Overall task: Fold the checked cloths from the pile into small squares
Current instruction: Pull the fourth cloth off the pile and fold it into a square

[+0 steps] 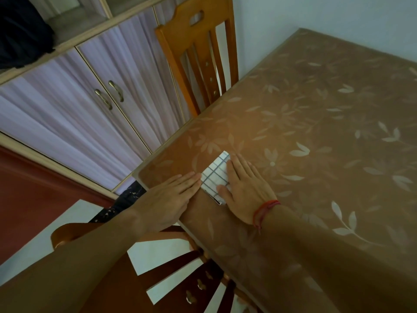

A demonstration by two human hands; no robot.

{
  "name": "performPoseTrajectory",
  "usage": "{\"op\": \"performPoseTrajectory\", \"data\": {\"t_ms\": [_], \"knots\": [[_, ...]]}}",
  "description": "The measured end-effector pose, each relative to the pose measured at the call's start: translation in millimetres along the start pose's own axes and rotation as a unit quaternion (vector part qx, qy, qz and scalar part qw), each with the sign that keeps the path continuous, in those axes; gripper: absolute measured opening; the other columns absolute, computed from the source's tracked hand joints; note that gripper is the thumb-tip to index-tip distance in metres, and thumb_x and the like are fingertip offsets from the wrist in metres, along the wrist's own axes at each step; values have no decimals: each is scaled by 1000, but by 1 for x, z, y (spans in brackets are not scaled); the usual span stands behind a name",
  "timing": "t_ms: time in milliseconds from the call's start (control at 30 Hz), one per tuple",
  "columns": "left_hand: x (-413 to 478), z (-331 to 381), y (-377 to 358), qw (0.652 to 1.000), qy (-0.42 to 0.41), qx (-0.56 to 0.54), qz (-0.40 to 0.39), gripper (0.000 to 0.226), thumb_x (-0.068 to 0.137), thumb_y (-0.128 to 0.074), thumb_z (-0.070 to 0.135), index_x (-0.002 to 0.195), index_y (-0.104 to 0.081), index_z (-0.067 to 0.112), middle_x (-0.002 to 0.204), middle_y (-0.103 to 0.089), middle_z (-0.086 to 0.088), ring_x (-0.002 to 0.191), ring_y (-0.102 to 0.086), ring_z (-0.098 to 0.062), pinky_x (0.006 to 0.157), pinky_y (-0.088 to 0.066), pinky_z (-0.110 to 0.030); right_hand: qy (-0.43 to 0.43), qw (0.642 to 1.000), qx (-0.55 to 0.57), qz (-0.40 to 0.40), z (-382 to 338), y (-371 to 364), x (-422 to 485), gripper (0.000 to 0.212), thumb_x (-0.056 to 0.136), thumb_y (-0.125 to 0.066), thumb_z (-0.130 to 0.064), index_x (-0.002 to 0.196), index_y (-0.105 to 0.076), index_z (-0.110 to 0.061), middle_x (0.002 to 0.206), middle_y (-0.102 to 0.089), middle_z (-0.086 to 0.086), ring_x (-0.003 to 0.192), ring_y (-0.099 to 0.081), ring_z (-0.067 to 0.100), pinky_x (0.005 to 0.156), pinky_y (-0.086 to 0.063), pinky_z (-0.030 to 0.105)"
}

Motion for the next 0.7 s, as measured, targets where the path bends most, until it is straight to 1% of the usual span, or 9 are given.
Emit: {"op": "performPoseTrajectory", "data": {"t_ms": [67, 133, 300, 367, 433, 500, 600, 667, 700], "knots": [[1, 3, 1, 1000, 0, 9, -5, 55, 102, -19, 32, 154, -20, 15, 160, -17, -3, 148, -14, -15, 119, -13, -36, 14, 999, 1, -30, -6, 0, 16, 75, 96, -10, -54, 152, -3, -3, 161, 4, 12, 148, 6, 22, 121, 1, 35], [2, 1, -1, 1000, 12, 12, -21, 56, 100, -17, 33, 153, -23, 14, 160, -20, -3, 147, -17, -16, 118, -14, -36, 7, 998, 1, -66, -3, -4, 18, 74, 98, -15, -53, 152, 3, -5, 160, 9, 10, 148, 10, 20, 120, 4, 33], [0, 3, -5, 1000, 11, 21, -3, 56, 100, -21, 31, 153, -24, 11, 159, -23, -4, 146, -17, -15, 116, -15, -38, -1, 997, -47, -56, 22, -16, -25, 77, 96, -3, -59, 152, 5, -7, 160, 10, 10, 148, 11, 20, 122, -3, 39], [0, 5, -2, 1000, 14, 0, 2, 55, 101, -21, 30, 153, -23, 12, 160, -21, -3, 146, -13, -13, 116, -9, -36, -2, 997, -50, -64, 26, -16, -29, 77, 95, 0, -60, 151, 7, -8, 160, 12, 9, 147, 12, 19, 121, 1, 37], [2, 8, 4, 997, 30, -75, 22, 52, 104, -25, 24, 155, -16, 15, 162, -11, 2, 146, 0, -6, 116, 5, -26, -4, 997, -44, -66, 24, -13, -26, 81, 90, 6, -62, 151, 7, -8, 160, 11, 9, 147, 12, 20, 120, 2, 36], [1, 9, 7, 983, 63, -168, 32, 54, 105, -33, 19, 155, -13, 17, 162, -7, 5, 143, 6, 2, 113, 11, -15, -7, 997, -34, -64, 22, -11, -24, 85, 87, 9, -62, 152, 5, -8, 161, 9, 9, 148, 10, 19, 120, 2, 35], [1, 16, 19, 958, 124, -250, 63, 54, 103, -42, 16, 153, -23, 19, 160, -16, 8, 139, -2, 6, 112, 3, -10, -11, 996, 5, -89, 24, -5, -20, 75, 94, -4, -55, 152, -4, -8, 161, 3, 8, 148, 5, 19, 121, -4, 35], [4, 22, 31, 919, 182, -338, 89, 45, 102, -44, 15, 146, -41, 21, 148, -34, 16, 134, -18, 9, 108, -10, -7, -19, 995, 57, -84, 26, 5, -14, 61, 100, -22, -45, 148, -26, -6, 158, -17, 8, 146, -14, 22, 120, -17, 36], [6, 26, 38, 879, 226, -406, 104, 37, 102, -45, 15, 137, -51, 25, 137, -45, 20, 127, -33, 9, 106, -21, -8, -25, 993, 97, -67, 27, 13, -10, 52, 101, -27, -40, 140, -40, -7, 150, -34, 6, 138, -30, 22, 115, -28, 35]]}}
Point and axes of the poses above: each hand's wrist, its own x-axis towards the middle knuckle, its own y-axis out of the back of the hand, z = x × y, the point moved 4 cm from there along x, towards the middle knuckle
